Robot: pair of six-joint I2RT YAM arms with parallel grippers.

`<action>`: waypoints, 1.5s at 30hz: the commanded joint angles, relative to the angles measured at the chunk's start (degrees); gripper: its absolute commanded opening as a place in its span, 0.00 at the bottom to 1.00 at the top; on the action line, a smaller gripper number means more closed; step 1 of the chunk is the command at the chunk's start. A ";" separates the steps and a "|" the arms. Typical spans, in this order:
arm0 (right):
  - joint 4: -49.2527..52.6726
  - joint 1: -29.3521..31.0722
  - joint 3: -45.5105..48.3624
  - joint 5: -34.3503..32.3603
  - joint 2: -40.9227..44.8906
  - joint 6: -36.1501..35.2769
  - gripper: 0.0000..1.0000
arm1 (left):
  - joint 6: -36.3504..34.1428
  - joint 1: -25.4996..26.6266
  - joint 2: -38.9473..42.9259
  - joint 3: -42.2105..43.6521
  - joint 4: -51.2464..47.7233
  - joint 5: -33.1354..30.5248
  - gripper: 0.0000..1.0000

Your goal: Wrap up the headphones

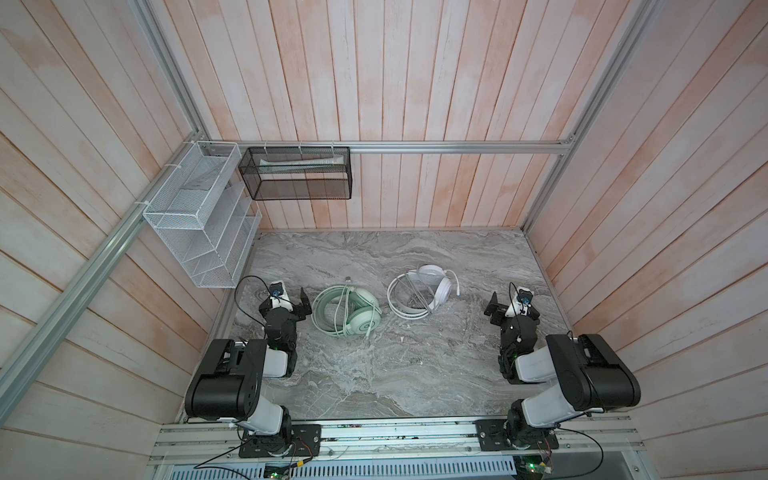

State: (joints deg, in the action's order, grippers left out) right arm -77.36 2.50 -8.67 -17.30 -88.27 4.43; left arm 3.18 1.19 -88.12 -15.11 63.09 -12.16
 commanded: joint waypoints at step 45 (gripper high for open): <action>0.20 2.49 -2.76 -2.37 -0.49 -1.78 0.98 | -0.63 0.13 -0.07 -0.84 1.54 0.83 0.99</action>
State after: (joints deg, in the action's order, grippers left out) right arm -76.53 4.69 -10.59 -18.59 -88.31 2.96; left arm 3.18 1.19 -88.12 -15.11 63.09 -12.16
